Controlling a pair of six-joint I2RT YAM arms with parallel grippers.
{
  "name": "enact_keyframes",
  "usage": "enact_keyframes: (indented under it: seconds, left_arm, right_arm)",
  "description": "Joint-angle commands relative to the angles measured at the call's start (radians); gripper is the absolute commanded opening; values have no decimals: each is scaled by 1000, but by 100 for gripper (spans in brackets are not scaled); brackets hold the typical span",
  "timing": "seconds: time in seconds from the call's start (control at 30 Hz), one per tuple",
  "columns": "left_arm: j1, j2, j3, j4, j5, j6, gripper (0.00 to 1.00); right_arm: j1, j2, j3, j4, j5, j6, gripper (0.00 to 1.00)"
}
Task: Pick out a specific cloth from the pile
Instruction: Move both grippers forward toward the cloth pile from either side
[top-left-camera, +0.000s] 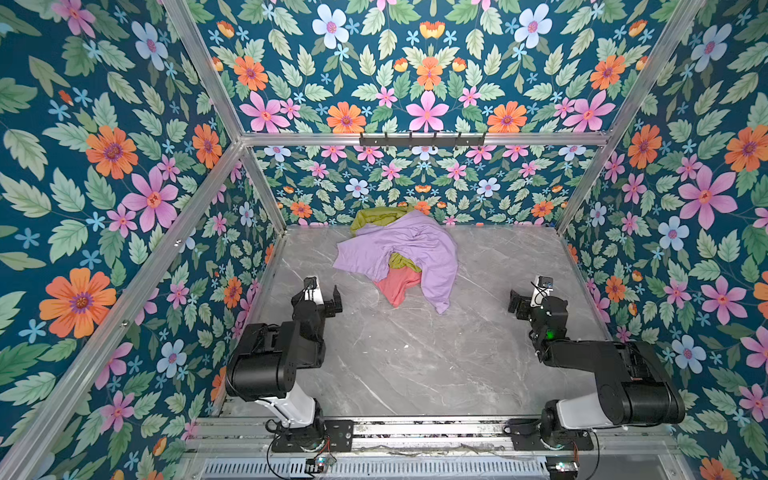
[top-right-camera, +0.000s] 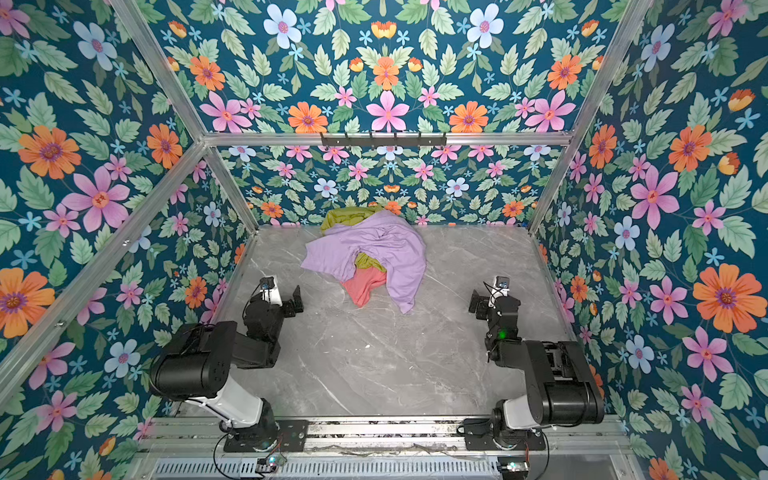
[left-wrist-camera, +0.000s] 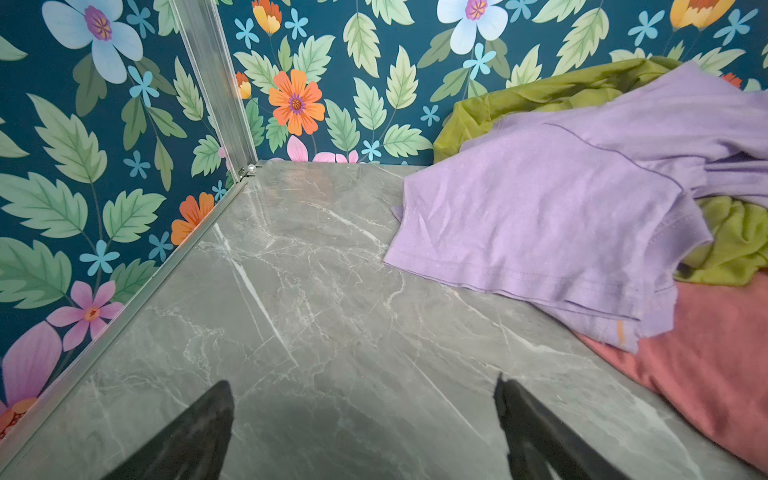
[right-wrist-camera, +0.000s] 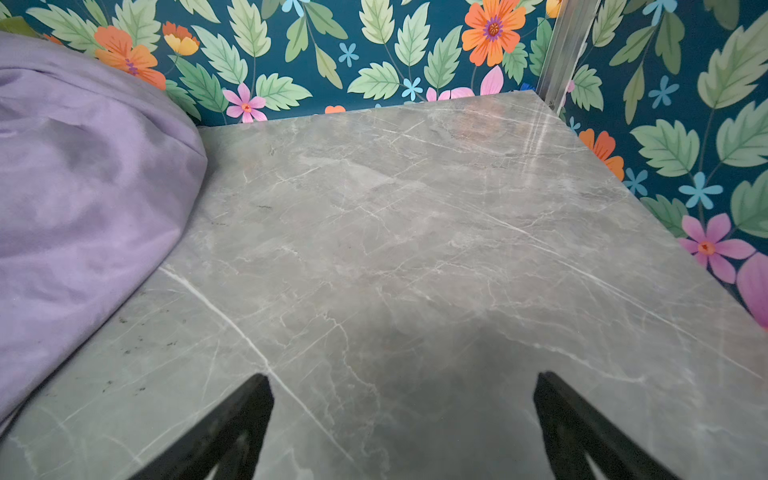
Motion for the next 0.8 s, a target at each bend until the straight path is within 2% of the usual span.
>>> enact_keyframes:
  seconds: [0.0,0.6,0.67,0.77]
  left_arm:
    - [0,-3,-5,29,1,0,100]
    - [-1,-3,-6,33,-2,0,100]
    - [-9,-30,-55,103,-65,-7,100]
    - [-11,-151,-49,-31,-213,-50,100]
  right_arm:
    - [0,-4,2,1,0,10,99]
    - [0,-8,3,-1,-8,3,99]
    - [4,-49,31,-88,-8,-4,99]
    - [5,-163,123,-338,21,10,99]
